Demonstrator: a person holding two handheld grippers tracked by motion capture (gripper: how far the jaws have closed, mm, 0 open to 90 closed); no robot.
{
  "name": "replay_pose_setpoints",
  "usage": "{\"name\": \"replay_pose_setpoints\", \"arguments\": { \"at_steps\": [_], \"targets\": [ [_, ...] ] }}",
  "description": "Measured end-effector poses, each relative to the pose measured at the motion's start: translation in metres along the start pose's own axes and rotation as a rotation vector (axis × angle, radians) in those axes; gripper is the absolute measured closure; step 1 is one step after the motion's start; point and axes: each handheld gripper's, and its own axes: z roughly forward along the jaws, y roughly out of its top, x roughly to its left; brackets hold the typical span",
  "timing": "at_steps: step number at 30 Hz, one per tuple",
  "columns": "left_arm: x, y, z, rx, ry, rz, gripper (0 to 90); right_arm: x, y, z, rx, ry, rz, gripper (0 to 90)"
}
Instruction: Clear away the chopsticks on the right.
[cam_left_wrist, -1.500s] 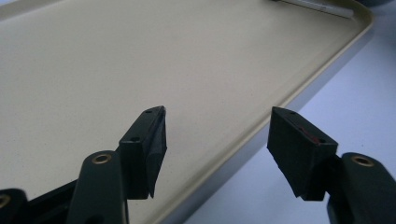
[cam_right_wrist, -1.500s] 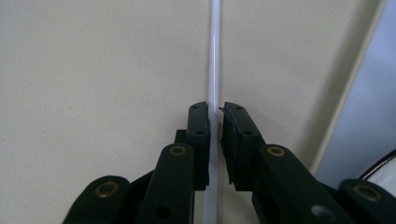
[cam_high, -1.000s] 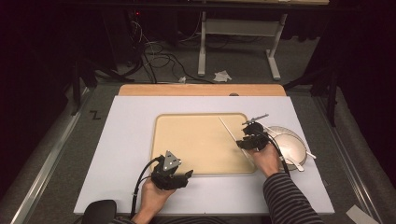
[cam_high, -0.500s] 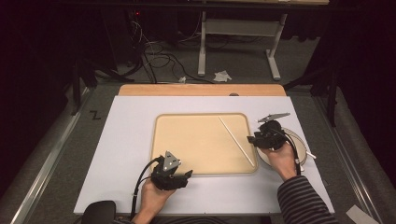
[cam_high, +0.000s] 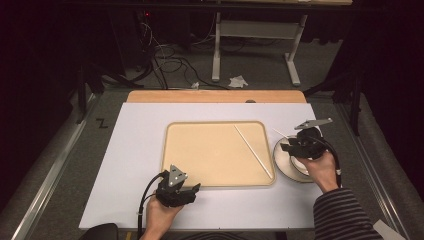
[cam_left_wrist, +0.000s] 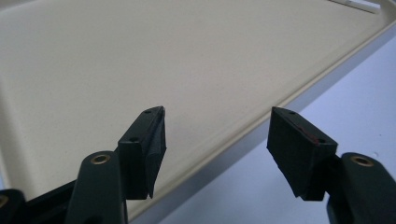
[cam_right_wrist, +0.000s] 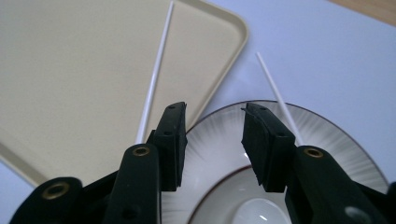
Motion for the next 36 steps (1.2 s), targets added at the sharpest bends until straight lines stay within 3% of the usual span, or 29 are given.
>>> {"name": "replay_pose_setpoints", "arguments": {
  "at_steps": [4,13,20,36],
  "targets": [
    [0.002,0.000,-0.004,-0.007,0.017,-0.005,37.5,-0.010,-0.004,-0.009,-0.020,0.012,-0.001,62.0],
    [0.008,-0.001,-0.012,-0.023,0.058,-0.018,37.5,-0.029,-0.009,-0.027,-0.024,-0.025,-0.035,67.9],
    [0.011,-0.001,-0.019,-0.042,0.086,-0.030,37.5,-0.052,-0.014,-0.042,-0.038,-0.052,-0.045,70.6],
    [0.016,-0.002,-0.026,-0.064,0.128,-0.050,37.5,-0.114,-0.031,-0.050,-0.001,-0.110,0.047,73.3]
  ]
}}
